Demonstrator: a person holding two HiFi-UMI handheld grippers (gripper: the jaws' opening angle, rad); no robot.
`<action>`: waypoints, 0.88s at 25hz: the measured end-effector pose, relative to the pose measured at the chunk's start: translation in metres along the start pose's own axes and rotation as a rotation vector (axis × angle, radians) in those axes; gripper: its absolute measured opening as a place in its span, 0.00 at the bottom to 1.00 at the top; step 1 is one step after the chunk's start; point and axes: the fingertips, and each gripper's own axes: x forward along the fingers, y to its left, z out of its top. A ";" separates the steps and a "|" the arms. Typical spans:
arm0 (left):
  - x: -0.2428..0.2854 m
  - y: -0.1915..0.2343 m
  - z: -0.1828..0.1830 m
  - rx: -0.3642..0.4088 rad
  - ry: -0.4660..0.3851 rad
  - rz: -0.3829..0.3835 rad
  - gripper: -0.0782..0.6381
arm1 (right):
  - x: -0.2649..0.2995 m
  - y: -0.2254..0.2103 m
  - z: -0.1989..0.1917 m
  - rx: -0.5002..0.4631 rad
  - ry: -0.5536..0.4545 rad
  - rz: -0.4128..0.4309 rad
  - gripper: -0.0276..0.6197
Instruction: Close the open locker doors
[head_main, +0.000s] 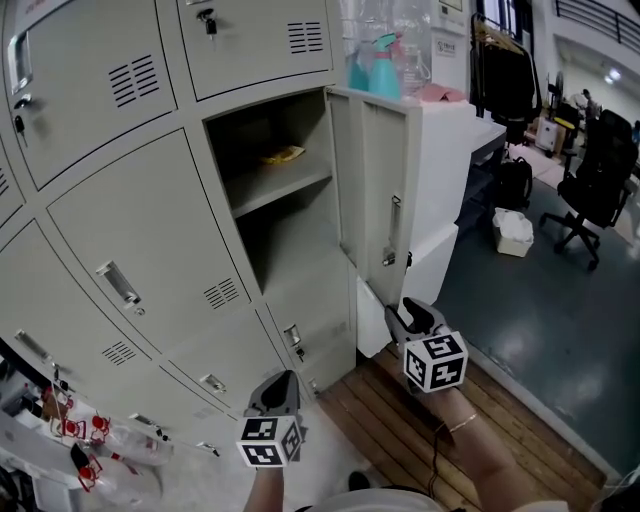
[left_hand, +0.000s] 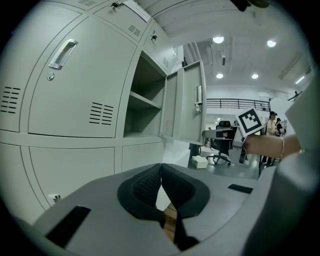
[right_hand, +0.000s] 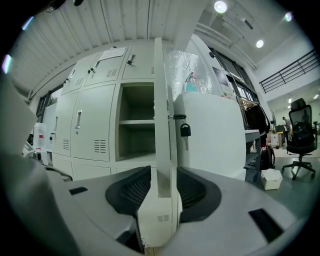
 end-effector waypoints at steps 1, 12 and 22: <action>0.000 -0.001 0.000 -0.001 0.000 0.000 0.14 | 0.001 0.001 0.000 -0.007 0.005 0.009 0.27; -0.015 0.012 0.001 -0.015 -0.015 0.054 0.14 | 0.006 0.035 -0.002 -0.116 0.008 0.085 0.22; -0.034 0.040 0.003 -0.037 -0.029 0.152 0.14 | 0.032 0.093 0.002 -0.173 -0.014 0.203 0.20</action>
